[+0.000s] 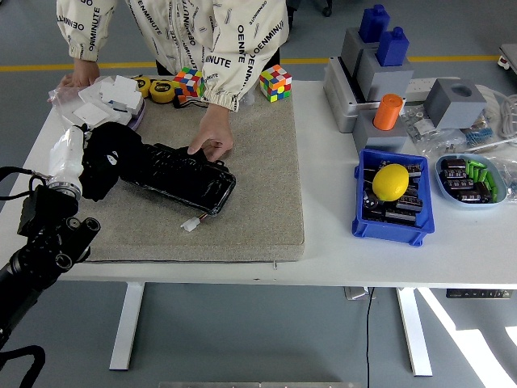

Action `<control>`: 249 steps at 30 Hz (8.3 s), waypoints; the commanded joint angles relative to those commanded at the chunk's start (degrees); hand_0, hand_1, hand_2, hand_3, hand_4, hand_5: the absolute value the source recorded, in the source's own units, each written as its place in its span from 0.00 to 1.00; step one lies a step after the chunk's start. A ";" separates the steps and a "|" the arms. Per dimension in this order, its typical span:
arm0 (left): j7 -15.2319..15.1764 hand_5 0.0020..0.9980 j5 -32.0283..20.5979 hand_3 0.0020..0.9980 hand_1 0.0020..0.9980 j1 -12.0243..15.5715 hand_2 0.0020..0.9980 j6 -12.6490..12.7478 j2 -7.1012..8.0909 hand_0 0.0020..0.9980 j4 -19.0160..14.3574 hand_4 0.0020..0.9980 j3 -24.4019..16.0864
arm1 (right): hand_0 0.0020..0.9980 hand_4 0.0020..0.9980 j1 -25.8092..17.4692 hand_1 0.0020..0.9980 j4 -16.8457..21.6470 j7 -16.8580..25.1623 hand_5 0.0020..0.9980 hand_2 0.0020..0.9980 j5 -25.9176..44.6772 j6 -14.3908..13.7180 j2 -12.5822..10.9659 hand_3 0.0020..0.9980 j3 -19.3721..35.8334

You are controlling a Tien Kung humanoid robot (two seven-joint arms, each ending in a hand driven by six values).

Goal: Pick the rag up,wipe the panel,place it on the desk

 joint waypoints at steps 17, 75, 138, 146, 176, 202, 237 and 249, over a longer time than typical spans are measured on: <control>0.79 0.00 -3.74 0.56 0.20 2.53 0.22 -0.55 1.93 0.18 -11.44 0.61 9.93 | 0.53 0.89 -0.14 0.55 -0.03 -0.01 0.34 0.49 -0.05 -0.01 -0.18 0.52 -0.53; -1.41 0.00 -5.93 0.56 0.19 0.39 0.23 0.41 1.48 0.18 -3.23 0.61 6.95 | 0.54 0.89 0.11 0.55 0.01 -0.03 0.34 0.49 0.05 0.03 0.16 0.52 0.54; 3.21 0.00 -10.52 0.56 0.19 2.15 0.23 -1.62 3.60 0.18 -27.72 0.62 30.17 | 0.53 0.88 0.13 0.55 0.03 -0.01 0.34 0.49 0.12 0.06 -0.03 0.52 0.05; 2.16 0.00 -10.39 0.56 0.19 2.40 0.23 -0.76 3.60 0.18 -24.47 0.62 27.39 | 0.53 0.88 0.06 0.55 0.01 0.01 0.34 0.49 0.05 0.05 -0.07 0.52 0.19; -0.14 0.00 -7.13 0.56 0.19 0.12 0.23 0.50 2.00 0.18 -2.79 0.62 9.15 | 0.53 0.88 0.16 0.55 0.07 0.05 0.34 0.49 0.20 0.01 0.02 0.52 0.29; -1.42 0.00 -4.10 0.57 0.49 3.33 0.51 2.28 2.88 0.28 3.13 0.69 -2.80 | 0.53 0.88 -0.11 0.55 0.19 0.05 0.34 0.49 0.46 0.03 -0.01 0.52 -0.69; -9.46 0.27 -13.93 0.73 0.64 15.21 0.67 -1.23 0.58 0.46 -21.51 1.00 -19.66 | 0.53 0.88 0.27 0.55 -0.36 -0.13 0.34 0.49 -1.15 0.23 0.44 0.52 1.05; -16.22 0.27 -19.02 0.70 0.64 20.04 0.67 -6.18 -3.35 0.50 -27.53 0.99 -29.64 | 0.54 0.88 1.10 0.55 -2.07 -0.11 0.34 0.49 -5.41 0.10 0.50 0.52 5.28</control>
